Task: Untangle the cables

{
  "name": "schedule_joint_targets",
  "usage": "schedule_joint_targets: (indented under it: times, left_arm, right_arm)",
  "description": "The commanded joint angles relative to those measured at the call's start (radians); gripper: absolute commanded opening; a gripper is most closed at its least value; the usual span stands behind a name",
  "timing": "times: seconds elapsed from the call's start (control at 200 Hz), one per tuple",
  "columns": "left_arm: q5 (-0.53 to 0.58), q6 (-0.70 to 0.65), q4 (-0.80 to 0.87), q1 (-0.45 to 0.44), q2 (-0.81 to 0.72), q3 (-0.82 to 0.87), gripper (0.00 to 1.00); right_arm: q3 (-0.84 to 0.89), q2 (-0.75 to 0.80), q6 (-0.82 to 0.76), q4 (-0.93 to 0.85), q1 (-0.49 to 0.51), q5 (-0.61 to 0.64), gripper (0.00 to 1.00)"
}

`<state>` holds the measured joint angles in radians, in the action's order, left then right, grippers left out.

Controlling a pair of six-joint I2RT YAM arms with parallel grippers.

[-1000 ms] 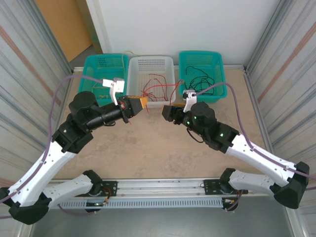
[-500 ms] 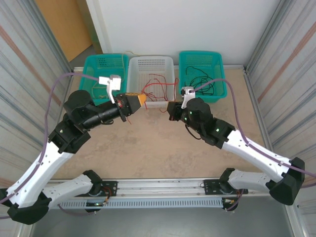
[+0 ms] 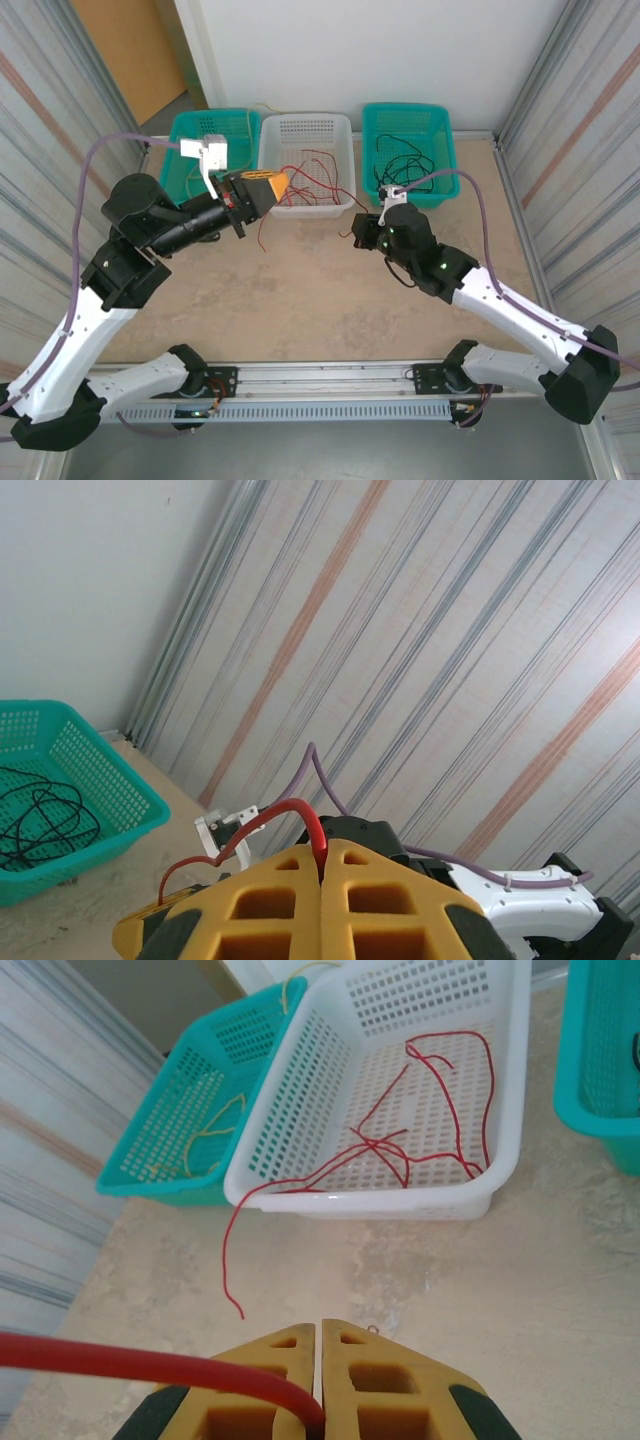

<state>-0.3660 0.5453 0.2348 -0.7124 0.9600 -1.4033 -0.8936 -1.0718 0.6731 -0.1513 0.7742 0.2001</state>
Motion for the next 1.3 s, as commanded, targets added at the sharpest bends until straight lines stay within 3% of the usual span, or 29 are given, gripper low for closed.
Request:
schedule_joint_targets:
  times: [0.0, 0.16, 0.256, 0.787, 1.298]
  left_arm:
    - [0.031, -0.047, -0.036, 0.006, 0.001, -0.042, 0.00]
    - [0.071, -0.076, -0.038, 0.012, 0.041, -0.030, 0.00]
    - [0.109, -0.132, -0.028, 0.034, 0.086, -0.058, 0.00]
    - [0.217, -0.270, -0.122, 0.214, 0.424, -0.259, 0.00]
    - [0.246, -0.235, -0.103, 0.321, 0.651, -0.350, 0.00]
  right_arm:
    - [-0.020, 0.011, 0.004, -0.057, -0.007, -0.004, 0.11]
    - [-0.092, 0.056, -0.058, -0.181, 0.013, 0.073, 0.47]
    - [-0.099, 0.115, -0.067, -0.244, 0.015, 0.088, 0.57]
    - [0.033, 0.435, 0.055, -0.493, 0.074, 0.235, 0.63]
    - [0.010, 0.423, 0.043, -0.500, 0.077, 0.228, 0.64]
